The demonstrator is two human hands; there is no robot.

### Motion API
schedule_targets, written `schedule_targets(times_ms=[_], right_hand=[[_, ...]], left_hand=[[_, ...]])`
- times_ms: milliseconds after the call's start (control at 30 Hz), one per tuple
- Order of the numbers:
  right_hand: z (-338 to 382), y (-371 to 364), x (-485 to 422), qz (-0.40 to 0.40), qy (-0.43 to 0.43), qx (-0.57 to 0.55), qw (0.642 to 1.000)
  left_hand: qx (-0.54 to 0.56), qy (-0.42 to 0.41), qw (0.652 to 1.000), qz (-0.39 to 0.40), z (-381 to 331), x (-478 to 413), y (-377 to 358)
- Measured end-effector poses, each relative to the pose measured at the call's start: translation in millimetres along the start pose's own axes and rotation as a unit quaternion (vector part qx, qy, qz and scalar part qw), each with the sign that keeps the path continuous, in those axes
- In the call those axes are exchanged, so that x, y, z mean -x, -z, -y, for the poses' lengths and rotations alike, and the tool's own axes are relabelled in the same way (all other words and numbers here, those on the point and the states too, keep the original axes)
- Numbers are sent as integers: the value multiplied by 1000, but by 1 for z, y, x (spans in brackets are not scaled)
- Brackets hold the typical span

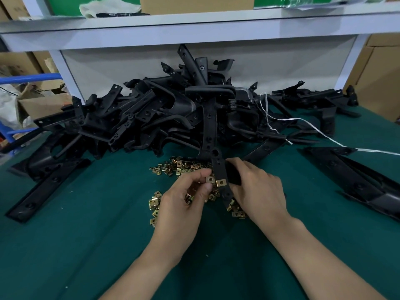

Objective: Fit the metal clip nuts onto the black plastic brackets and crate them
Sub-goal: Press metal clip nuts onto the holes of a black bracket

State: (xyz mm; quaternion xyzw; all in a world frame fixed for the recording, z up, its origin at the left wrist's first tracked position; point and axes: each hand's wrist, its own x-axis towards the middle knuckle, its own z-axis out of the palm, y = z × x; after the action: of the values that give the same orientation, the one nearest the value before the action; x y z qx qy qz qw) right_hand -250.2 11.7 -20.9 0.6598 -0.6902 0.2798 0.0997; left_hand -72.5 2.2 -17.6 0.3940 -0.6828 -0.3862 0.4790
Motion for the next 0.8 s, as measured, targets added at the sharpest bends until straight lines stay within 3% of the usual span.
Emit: schedule_targets(times_ms=[267, 600, 800], right_hand=[[2, 2, 2, -1, 10, 13, 1000], [3, 1, 0, 5, 15, 27, 1000], [3, 1, 0, -2, 25, 21, 999]], left_hand=[[-4, 12, 998, -63, 3, -5, 3], [-10, -4, 999, -38, 3, -3, 5], [122, 43, 991, -16, -1, -5, 5]])
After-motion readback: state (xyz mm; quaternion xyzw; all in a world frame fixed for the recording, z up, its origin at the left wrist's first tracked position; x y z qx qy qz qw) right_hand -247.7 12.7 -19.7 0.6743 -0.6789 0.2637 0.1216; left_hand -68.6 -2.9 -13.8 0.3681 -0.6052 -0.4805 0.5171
